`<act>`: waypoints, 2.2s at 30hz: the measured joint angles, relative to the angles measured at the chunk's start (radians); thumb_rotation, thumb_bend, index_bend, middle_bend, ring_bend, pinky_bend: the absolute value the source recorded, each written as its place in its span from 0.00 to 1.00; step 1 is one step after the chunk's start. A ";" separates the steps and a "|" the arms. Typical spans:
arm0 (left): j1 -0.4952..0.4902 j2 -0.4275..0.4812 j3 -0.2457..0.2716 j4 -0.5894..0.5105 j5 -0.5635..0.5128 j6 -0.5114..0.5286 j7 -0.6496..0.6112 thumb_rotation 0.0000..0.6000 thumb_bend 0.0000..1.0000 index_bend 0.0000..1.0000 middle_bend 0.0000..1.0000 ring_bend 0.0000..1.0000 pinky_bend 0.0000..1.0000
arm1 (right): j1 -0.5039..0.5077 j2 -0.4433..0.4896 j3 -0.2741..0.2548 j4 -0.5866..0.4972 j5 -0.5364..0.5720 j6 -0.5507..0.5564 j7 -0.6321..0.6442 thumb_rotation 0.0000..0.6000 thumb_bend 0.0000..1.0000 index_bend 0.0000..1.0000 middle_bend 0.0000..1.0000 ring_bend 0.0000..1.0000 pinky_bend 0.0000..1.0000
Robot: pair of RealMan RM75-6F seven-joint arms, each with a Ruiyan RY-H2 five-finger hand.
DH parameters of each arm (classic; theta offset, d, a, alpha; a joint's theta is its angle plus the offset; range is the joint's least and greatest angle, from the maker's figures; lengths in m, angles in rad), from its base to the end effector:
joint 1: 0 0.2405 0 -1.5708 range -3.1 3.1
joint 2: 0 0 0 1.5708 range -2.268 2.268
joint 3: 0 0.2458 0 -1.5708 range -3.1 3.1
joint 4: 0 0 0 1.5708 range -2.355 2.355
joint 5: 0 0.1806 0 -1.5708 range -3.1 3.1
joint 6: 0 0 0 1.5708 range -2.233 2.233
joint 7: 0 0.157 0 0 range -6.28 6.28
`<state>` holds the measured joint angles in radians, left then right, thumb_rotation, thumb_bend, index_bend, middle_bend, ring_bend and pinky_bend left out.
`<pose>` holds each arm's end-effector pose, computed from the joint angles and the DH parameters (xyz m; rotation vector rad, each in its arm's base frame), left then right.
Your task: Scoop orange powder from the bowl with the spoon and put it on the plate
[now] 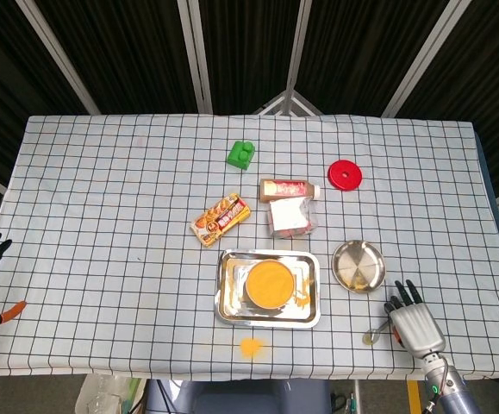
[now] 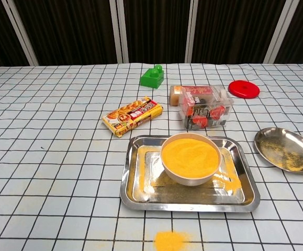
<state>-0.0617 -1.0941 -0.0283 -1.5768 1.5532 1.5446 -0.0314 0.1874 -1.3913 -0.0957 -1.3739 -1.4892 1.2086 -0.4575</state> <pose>-0.2920 0.1804 0.1939 -1.4025 -0.8454 -0.9194 -0.3131 -0.1853 0.0564 1.8558 -0.7268 0.4206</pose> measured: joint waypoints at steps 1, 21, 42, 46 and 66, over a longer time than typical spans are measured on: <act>0.000 0.000 0.000 0.000 0.000 0.001 0.000 1.00 0.00 0.00 0.00 0.00 0.00 | 0.000 -0.001 0.000 0.002 0.000 0.000 -0.002 1.00 0.45 0.42 0.34 0.03 0.00; 0.000 0.000 0.000 -0.001 -0.001 0.000 -0.002 1.00 0.00 0.00 0.00 0.00 0.00 | -0.008 -0.015 -0.006 0.017 -0.011 -0.001 -0.009 1.00 0.48 0.51 0.44 0.09 0.00; 0.000 0.001 -0.001 -0.002 -0.002 0.000 -0.004 1.00 0.00 0.00 0.00 0.00 0.00 | -0.013 -0.016 0.001 0.014 -0.012 0.003 -0.011 1.00 0.60 0.70 0.59 0.22 0.00; 0.001 0.002 -0.001 -0.003 -0.002 0.001 -0.005 1.00 0.00 0.00 0.00 0.00 0.00 | -0.014 -0.016 0.002 0.013 -0.018 0.011 -0.003 1.00 0.64 0.75 0.64 0.27 0.00; 0.001 0.001 -0.002 -0.003 -0.002 0.001 -0.007 1.00 0.01 0.00 0.00 0.00 0.00 | -0.016 -0.004 0.020 -0.009 -0.019 0.029 0.020 1.00 0.70 0.80 0.69 0.31 0.00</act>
<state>-0.0610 -1.0926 -0.0299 -1.5798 1.5508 1.5458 -0.0386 0.1718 -1.3951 -0.0759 -1.3831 -1.5082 1.2375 -0.4370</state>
